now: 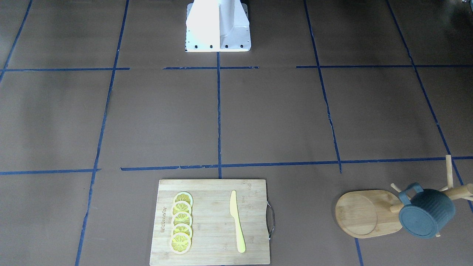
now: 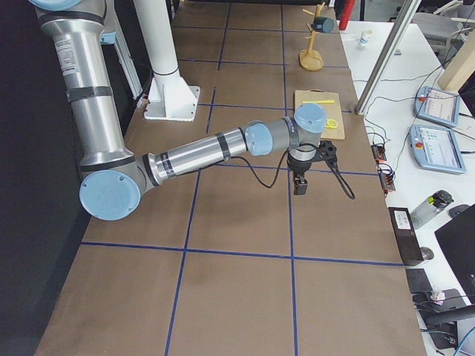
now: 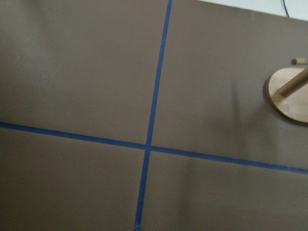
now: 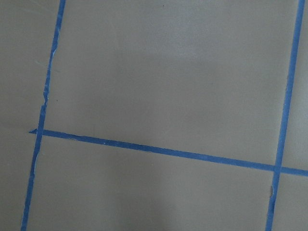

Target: Hang cup on storage rack

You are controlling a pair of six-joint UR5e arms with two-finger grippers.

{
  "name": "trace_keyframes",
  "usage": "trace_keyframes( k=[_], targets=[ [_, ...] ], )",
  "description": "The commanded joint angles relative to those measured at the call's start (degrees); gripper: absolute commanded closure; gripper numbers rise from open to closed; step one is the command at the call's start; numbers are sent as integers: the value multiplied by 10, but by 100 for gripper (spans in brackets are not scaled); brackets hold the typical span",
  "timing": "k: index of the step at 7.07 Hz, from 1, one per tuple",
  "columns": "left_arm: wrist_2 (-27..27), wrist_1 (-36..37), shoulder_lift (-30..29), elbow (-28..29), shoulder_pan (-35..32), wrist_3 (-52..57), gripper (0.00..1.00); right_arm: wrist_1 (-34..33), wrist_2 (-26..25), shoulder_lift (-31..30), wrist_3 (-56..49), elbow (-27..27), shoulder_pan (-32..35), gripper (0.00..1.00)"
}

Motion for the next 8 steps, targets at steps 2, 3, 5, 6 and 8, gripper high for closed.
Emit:
trace_keyframes(
  k=[2, 3, 5, 6, 8],
  targets=[
    [-9, 215, -34, 9, -7, 187, 0, 1, 1, -2, -3, 3, 1, 0],
    [-29, 246, -36, 12, -1, 221, 0, 0, 2, -5, -3, 1, 1, 0],
    [-33, 359, -82, 28, -1, 301, 0, -1, 8, -15, -5, 0, 8, 0],
    [-33, 359, -87, 33, -4, 304, 0, -2, 9, -24, -6, 0, 15, 0],
    [-30, 337, -93, 55, -4, 300, 0, -1, 15, -66, -45, -3, 40, 0]
  ],
)
